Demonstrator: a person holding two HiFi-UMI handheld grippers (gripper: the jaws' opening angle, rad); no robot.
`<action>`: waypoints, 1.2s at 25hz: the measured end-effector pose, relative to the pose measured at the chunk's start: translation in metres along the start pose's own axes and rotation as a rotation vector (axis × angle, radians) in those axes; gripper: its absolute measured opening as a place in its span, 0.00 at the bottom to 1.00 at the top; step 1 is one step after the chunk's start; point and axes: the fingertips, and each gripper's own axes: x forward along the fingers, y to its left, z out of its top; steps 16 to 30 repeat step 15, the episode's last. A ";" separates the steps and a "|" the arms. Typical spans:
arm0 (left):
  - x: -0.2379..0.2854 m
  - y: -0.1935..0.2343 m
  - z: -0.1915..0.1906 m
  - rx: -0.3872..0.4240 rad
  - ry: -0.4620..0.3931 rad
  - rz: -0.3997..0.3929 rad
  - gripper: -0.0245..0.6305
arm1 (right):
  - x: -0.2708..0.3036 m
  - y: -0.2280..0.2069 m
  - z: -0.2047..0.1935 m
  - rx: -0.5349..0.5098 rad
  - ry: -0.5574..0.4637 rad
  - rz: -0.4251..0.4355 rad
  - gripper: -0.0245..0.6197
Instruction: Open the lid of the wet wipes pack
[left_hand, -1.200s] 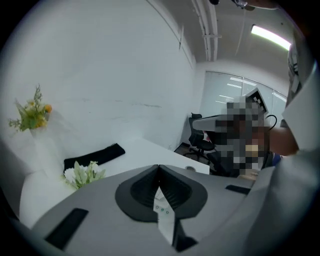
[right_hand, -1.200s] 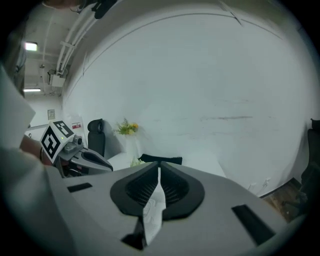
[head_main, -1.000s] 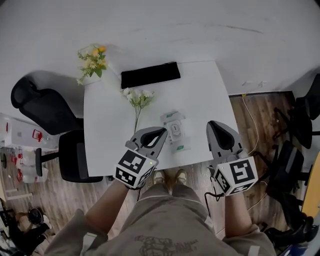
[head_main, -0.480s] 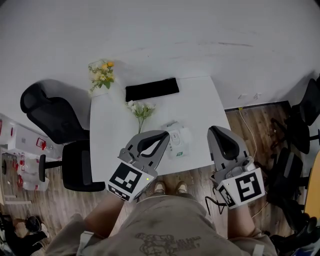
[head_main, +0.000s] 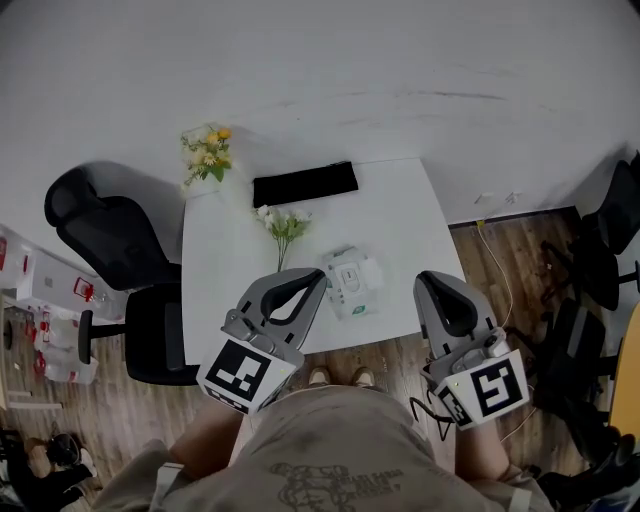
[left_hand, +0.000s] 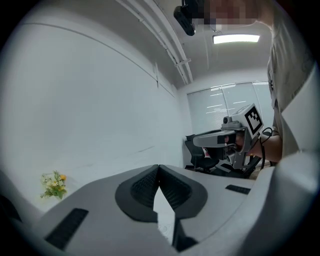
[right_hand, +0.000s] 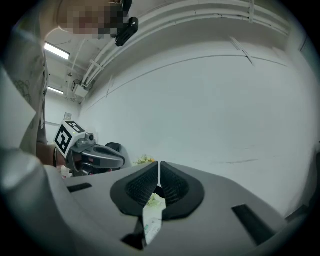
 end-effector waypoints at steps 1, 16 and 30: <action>-0.001 0.003 -0.002 0.007 0.002 0.008 0.06 | 0.001 -0.002 -0.003 -0.006 0.010 -0.005 0.10; -0.009 0.006 -0.003 0.012 0.003 0.029 0.06 | 0.006 0.004 -0.009 -0.025 0.031 -0.002 0.10; -0.009 0.006 -0.003 0.012 0.003 0.029 0.06 | 0.006 0.004 -0.009 -0.025 0.031 -0.002 0.10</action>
